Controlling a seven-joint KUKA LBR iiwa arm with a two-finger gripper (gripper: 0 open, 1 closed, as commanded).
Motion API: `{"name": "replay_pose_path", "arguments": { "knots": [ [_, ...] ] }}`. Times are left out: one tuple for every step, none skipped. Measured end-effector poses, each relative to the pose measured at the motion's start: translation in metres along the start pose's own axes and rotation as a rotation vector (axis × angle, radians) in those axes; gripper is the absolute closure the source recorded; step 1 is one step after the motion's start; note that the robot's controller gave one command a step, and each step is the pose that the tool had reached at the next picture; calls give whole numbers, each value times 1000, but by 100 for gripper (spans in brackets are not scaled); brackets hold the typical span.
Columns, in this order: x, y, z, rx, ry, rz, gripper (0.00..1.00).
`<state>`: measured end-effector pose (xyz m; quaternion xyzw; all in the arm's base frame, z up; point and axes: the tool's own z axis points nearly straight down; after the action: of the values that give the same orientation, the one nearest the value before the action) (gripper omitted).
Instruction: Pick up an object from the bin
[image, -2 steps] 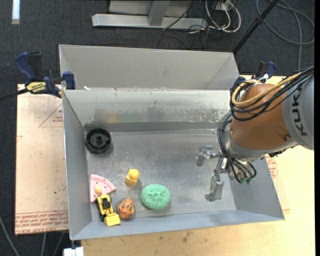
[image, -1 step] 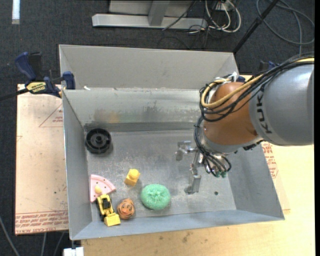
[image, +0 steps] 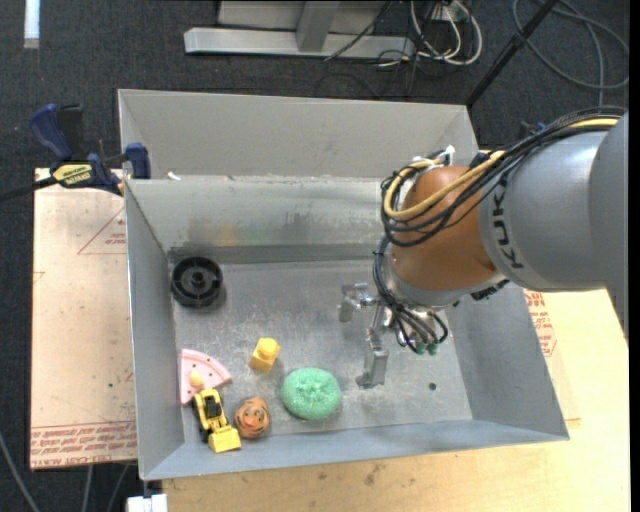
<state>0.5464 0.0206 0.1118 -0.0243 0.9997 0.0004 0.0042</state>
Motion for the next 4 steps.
{"name": "replay_pose_path", "arguments": {
  "knots": [
    [5, 5, 18, -2, 8, -8, 0],
    [10, 5, 21, 1, 5, -53, 0],
    [16, 15, 30, -5, 11, -277, 0],
    [20, 24, 35, -2, 7, -341, 0]
  ]
}}
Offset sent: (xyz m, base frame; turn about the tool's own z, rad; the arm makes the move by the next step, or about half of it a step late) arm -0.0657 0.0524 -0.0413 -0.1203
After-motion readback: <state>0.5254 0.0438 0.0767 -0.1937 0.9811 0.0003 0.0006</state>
